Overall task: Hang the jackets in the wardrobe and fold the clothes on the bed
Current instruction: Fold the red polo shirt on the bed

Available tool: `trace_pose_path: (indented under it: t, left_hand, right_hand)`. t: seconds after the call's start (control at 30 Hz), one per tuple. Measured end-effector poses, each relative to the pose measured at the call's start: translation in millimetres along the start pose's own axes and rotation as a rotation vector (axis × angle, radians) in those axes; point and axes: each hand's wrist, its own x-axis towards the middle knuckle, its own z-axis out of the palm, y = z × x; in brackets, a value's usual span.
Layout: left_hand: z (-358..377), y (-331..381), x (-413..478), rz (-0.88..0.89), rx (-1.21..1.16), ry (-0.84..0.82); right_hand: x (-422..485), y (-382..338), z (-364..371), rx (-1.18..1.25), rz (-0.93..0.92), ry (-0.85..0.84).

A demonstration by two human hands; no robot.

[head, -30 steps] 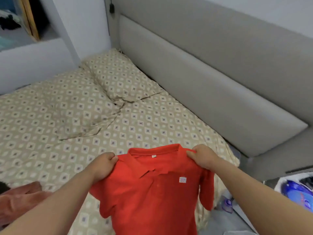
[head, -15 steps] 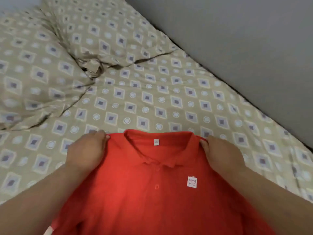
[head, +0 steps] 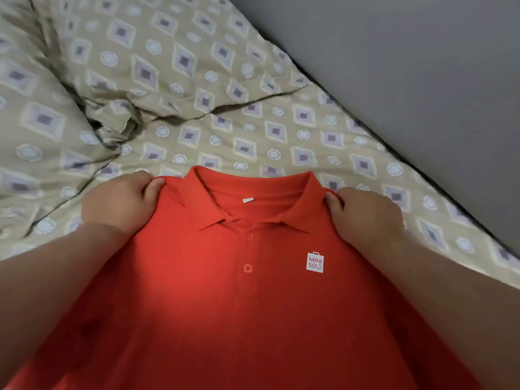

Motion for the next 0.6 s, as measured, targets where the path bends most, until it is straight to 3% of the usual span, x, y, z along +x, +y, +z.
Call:
trace_pose_path:
  t: [0.13,0.33,0.5,0.57,0.6]
  left_hand:
    - [2,-1,3,0.001,0.0,-0.033]
    - [27,-29,14,-0.016,-0.024,-0.063]
    - [28,-30,13,0.032,-0.016,-0.091]
    - [7,-9,9,-0.134,-0.002,-0.127]
    - [-8,15,-1,-0.22,-0.041,-0.058]
  right_hand:
    - [-8,13,-24,0.272,0.094,-0.138]
    - [-79,71,-48,0.976,0.487,-0.044]
    - [-118,93,-44,1.129,0.647,-0.065]
    - [-99,93,-40,1.249,0.767,-0.106]
    - [-92,95,-42,1.317,0.813,-0.132]
